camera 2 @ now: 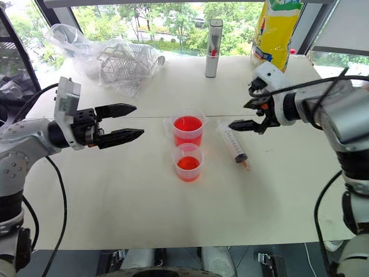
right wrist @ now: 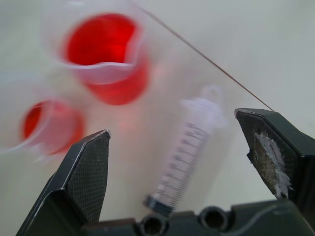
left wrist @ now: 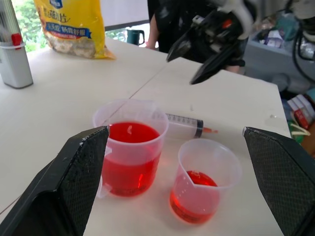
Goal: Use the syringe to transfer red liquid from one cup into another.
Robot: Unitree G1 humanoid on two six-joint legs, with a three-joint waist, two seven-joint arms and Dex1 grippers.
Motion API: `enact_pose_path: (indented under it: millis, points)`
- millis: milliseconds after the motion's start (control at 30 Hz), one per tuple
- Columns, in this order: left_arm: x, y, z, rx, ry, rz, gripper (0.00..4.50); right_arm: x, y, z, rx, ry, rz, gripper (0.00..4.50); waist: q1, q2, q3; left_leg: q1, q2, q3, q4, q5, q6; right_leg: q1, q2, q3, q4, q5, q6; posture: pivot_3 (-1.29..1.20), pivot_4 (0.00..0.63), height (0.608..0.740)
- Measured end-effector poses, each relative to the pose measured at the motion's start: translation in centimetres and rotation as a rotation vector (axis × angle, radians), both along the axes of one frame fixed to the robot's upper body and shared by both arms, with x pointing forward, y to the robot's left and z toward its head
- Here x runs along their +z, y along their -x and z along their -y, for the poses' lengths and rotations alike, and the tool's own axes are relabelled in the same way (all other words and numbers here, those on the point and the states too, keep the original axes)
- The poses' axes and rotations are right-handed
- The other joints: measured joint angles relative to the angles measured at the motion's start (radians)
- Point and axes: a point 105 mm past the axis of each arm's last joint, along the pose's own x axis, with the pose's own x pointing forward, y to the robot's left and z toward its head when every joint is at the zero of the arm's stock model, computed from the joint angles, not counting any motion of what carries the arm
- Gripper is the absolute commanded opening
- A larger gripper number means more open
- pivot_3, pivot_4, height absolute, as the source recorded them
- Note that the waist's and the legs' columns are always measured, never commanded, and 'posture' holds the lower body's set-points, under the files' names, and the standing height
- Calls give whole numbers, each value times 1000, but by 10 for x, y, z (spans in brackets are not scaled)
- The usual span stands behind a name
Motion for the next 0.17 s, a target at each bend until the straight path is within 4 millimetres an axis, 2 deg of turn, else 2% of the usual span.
enact_pose_path:
  millis: [167]
  points:
    - [-1,4,-5,33,-20,-3,4500,5,35,-15,192,-83,77,4435,2,0,0,0,0,0,1,0,0,2,-1,0,0,0,0,0,150,740]
